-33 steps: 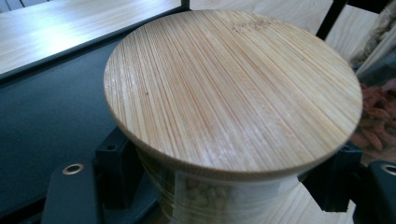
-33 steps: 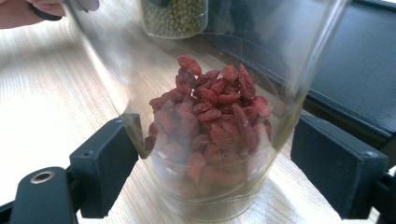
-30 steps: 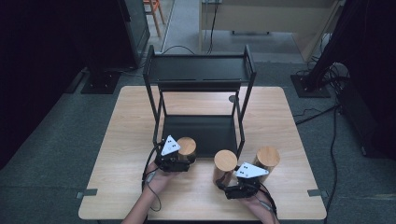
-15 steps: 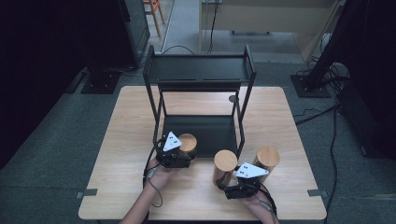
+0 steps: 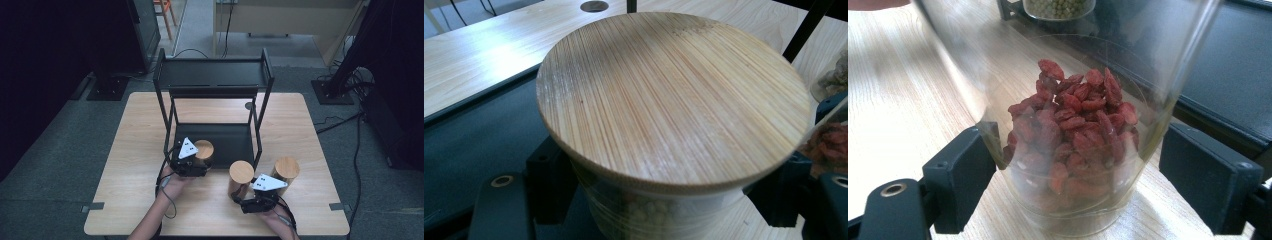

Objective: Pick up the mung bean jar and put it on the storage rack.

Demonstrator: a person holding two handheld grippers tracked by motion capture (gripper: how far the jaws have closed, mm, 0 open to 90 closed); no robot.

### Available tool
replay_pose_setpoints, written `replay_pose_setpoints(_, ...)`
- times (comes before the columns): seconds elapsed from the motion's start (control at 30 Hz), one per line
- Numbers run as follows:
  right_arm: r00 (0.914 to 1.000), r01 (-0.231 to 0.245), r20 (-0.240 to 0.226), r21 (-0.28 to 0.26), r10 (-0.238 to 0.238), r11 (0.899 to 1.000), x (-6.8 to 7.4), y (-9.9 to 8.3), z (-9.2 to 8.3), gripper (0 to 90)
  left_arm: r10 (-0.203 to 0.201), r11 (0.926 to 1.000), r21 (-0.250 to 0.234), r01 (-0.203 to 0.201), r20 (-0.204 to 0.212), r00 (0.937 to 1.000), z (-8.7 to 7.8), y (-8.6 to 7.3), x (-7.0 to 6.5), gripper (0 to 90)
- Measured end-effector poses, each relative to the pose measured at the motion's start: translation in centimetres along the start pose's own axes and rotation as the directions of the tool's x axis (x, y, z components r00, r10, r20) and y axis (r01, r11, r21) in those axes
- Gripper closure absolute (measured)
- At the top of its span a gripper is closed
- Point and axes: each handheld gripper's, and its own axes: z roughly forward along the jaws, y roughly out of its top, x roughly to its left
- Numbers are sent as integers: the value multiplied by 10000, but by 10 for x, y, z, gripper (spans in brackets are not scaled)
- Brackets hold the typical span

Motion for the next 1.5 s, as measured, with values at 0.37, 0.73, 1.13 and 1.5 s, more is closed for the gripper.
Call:
replay_pose_setpoints(0.37,10000,-7,1,17,7,10000,0,0,0,150,-11,10000,88,11,-19,10000,6,3,2,257)
replay_pose_setpoints(0.73,10000,-9,0,24,9,10000,0,0,0,150,-119,9996,237,125,-261,9996,12,5,8,257)
replay_pose_setpoints(1.13,10000,7,11,54,-7,10000,0,0,0,150,-292,9990,333,306,-418,9987,17,5,15,257)
replay_pose_setpoints(1.5,10000,-20,15,88,20,10000,0,0,1,150,-194,9985,498,220,-531,9984,25,7,17,257)
